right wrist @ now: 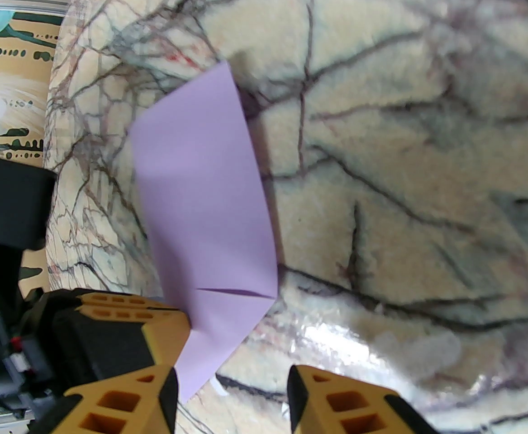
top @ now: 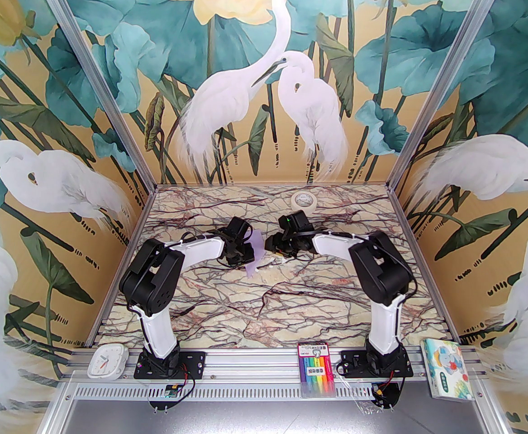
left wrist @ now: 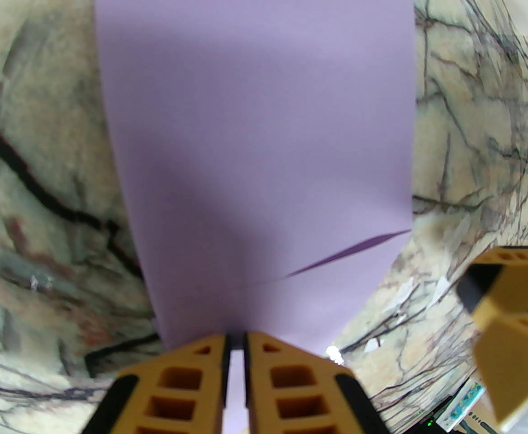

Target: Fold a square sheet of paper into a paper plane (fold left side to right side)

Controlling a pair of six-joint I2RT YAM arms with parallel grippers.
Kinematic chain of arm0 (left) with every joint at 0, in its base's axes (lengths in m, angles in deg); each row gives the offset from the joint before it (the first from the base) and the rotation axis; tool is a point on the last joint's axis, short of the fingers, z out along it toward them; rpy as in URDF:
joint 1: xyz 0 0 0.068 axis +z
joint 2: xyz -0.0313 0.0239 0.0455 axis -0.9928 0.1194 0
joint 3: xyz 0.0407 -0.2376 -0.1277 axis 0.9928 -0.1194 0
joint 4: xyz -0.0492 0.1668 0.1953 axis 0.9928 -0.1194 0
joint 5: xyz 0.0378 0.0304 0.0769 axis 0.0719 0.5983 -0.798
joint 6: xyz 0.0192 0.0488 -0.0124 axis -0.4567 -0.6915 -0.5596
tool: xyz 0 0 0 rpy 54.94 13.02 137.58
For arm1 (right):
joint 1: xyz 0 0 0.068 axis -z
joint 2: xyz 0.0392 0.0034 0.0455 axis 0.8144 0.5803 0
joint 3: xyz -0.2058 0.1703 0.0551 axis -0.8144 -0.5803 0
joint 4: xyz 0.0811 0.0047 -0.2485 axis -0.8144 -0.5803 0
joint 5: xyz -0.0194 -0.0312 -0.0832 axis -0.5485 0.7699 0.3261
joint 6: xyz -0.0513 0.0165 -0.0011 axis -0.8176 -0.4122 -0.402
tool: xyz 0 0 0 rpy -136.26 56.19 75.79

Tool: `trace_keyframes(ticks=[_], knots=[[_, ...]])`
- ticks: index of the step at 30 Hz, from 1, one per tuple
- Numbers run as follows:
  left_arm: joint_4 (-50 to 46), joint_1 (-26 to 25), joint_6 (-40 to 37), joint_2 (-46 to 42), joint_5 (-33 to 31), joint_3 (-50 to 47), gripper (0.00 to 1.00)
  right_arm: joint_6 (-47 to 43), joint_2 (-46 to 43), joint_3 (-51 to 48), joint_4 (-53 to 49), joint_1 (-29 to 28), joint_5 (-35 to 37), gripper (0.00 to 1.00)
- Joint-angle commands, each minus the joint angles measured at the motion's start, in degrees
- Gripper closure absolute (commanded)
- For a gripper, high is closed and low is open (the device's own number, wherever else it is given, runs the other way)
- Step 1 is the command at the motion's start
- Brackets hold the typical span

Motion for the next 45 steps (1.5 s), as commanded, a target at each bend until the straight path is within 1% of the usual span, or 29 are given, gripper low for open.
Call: trace_keyframes(ticks=[1, 10, 14, 19, 25, 27, 29, 30, 31, 34, 37, 39, 41, 45], knots=[[1.56, 0.28, 0.27, 1.87, 0.65, -1.88, 0.86, 3.22, 2.59, 1.73, 2.32, -0.49, -4.08, 0.55], [2.84, 0.21, 0.50, 1.61, 1.59, -3.10, 0.86, 7.40, 6.19, 2.77, 5.67, -0.95, -6.28, 0.55], [3.51, 0.21, 0.71, 1.73, 2.06, -3.71, 0.86, 8.46, 7.86, 4.53, 5.29, -1.87, -6.83, 0.55], [3.96, 0.21, 0.67, 1.74, 2.50, -3.93, 0.86, 9.80, 8.65, 5.25, 6.35, -2.32, -7.03, 0.55], [4.66, 0.22, 0.62, 1.80, 3.11, -4.18, 0.86, 11.28, 8.29, 3.97, 10.16, -2.67, -8.42, 0.56], [5.15, 0.26, 0.55, 1.53, 3.34, -4.44, 0.86, 9.80, 8.88, 5.01, 8.46, -2.94, -8.74, 0.63], [5.55, 0.31, 0.38, 1.35, 3.66, -4.53, 0.86, 8.21, 9.60, 6.22, 6.73, -3.21, -8.37, 0.67], [5.69, 0.38, 0.29, 1.27, 3.88, -4.55, 0.86, 7.47, 9.98, 6.62, 6.15, -3.33, -8.00, 0.73], [5.93, 0.43, 0.34, 1.19, 3.98, -4.59, 0.86, 6.83, 10.32, 7.12, 5.32, -3.38, -7.65, 0.77], [6.58, 1.07, 0.32, 0.38, 4.83, -4.75, 0.85, 5.49, 10.70, 8.00, 3.74, -3.58, -6.67, 0.78], [7.48, 2.16, 0.79, -1.93, 5.53, -5.38, 0.84, 2.92, 9.98, 9.43, -0.99, -3.97, -3.23, 0.88], [8.38, 2.75, 1.27, -4.33, 5.88, -6.05, 0.83, 1.94, 8.91, 9.47, -2.96, -4.32, -0.60, 0.91], [8.93, 3.11, 1.51, -6.59, 6.45, -6.46, 0.82, 1.25, 8.10, 9.93, -5.77, -4.81, 2.49, 0.98], [10.24, 3.11, 2.86, -9.27, 8.57, -7.68, 0.81, 0.46, 7.00, 11.37, -11.06, -5.82, 8.34, 1.00]])
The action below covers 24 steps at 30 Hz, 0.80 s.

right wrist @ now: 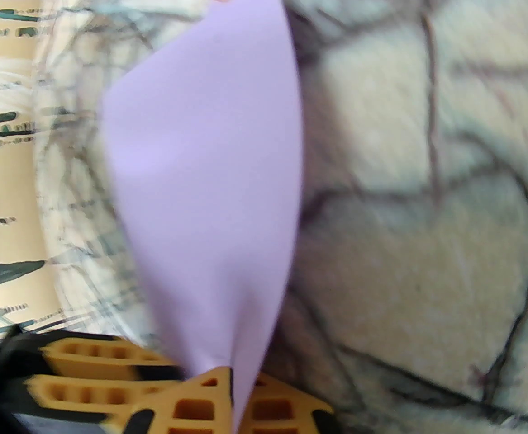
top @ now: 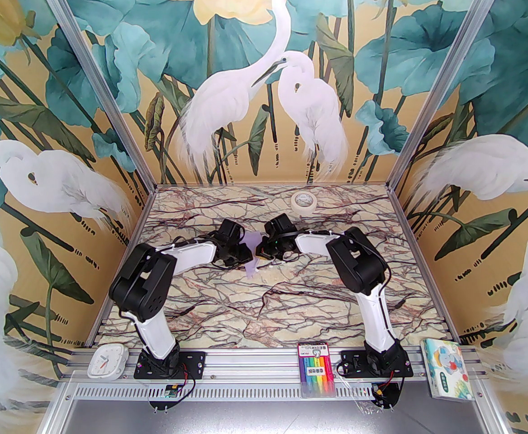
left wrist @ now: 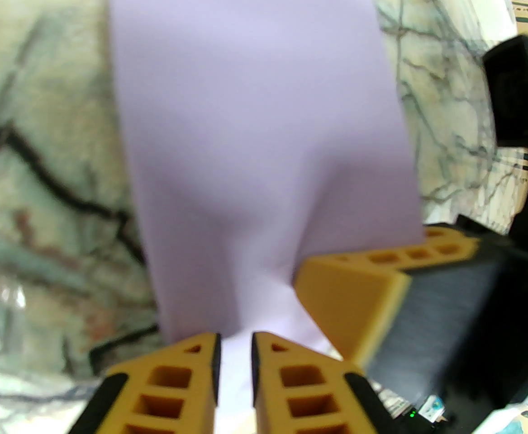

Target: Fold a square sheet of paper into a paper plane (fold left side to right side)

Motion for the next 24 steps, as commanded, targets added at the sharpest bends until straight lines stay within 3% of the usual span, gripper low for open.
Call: trace_keyframes(ticks=[1, 5, 11, 24], knots=[[3.41, 0.23, 2.17, -3.57, 3.27, -1.55, 0.81, -2.35, -2.38, 1.85, -8.39, -1.08, 7.94, 1.00], [9.14, 0.09, 6.77, -4.22, 7.64, -5.64, 0.84, -0.68, -3.28, 2.01, -9.90, -1.67, 10.80, 1.00], [11.79, -1.75, 9.54, -2.22, 7.49, -8.31, 0.90, 0.76, -3.02, 2.63, -10.01, -2.13, 10.15, 1.00], [4.43, -6.08, 8.20, -1.99, -0.02, -9.37, 0.90, 1.47, -2.67, 3.87, -12.17, -2.22, 11.23, 1.00]])
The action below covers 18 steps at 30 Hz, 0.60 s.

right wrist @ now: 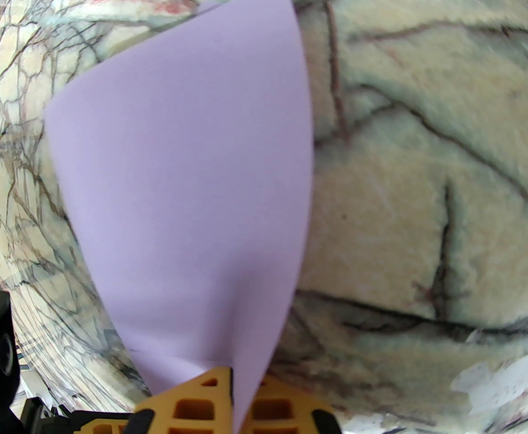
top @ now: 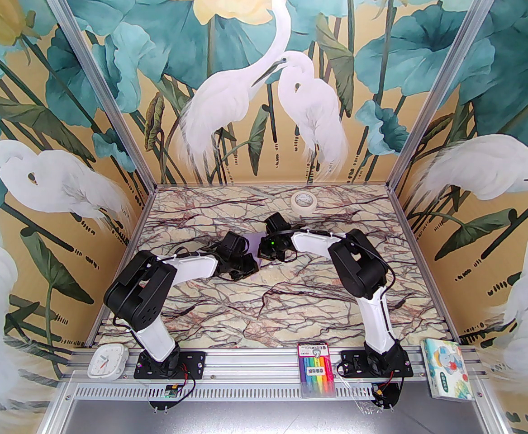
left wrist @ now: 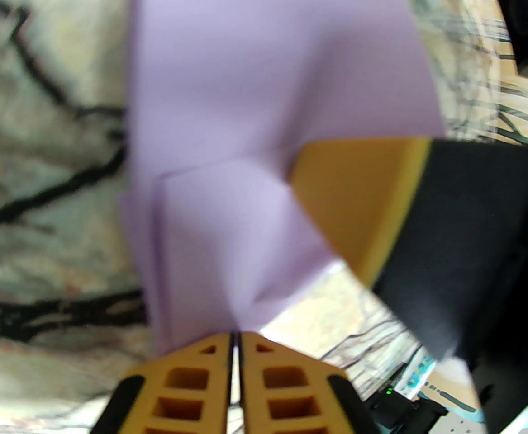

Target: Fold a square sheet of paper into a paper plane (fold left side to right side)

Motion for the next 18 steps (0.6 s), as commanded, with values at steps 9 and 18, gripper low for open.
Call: trace_keyframes(ticks=[9, 18], knots=[[-6.52, -3.53, 0.39, -3.91, -4.99, -4.55, 0.90, 1.10, -1.07, 1.17, -1.97, -0.34, 2.82, 1.00], [-7.52, 0.62, -1.04, -11.18, -1.84, -2.09, 0.85, 1.85, -4.38, 0.33, -4.04, -0.34, 6.20, 1.00]])
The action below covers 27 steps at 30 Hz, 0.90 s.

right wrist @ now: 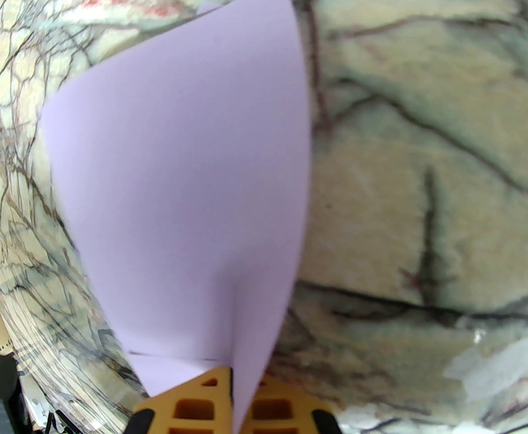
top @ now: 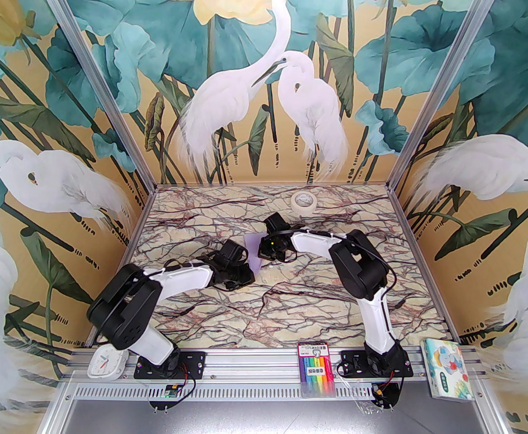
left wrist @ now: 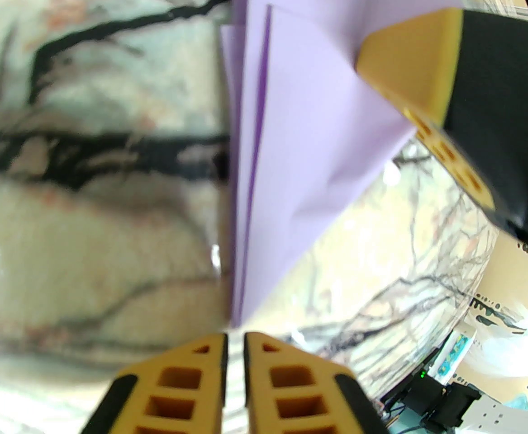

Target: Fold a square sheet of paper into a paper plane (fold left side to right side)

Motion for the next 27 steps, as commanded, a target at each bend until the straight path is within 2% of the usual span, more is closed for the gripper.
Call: trace_keyframes(ticks=[1, 5, 13, 24, 27], knots=[[-0.70, 4.05, -1.75, -1.03, 2.31, 3.46, 0.85, 0.85, -3.23, 0.36, -2.70, 0.01, 3.64, 1.00], [1.77, 7.32, -2.12, 2.88, 3.94, 7.46, 0.81, 1.08, -4.13, 0.27, -4.48, 0.00, 5.70, 1.00], [6.26, 7.32, 0.17, 11.97, 6.53, 12.43, 0.83, 2.62, -4.27, 0.33, -5.59, -0.08, 7.17, 1.00], [8.63, 6.77, 1.33, 16.61, 7.36, 13.61, 0.83, 2.77, -3.24, 0.54, -4.60, -0.02, 5.76, 1.00], [8.07, 6.39, 1.00, 17.25, 6.75, 14.61, 0.86, 2.74, -3.22, 0.44, -4.36, -0.08, 5.70, 1.00]])
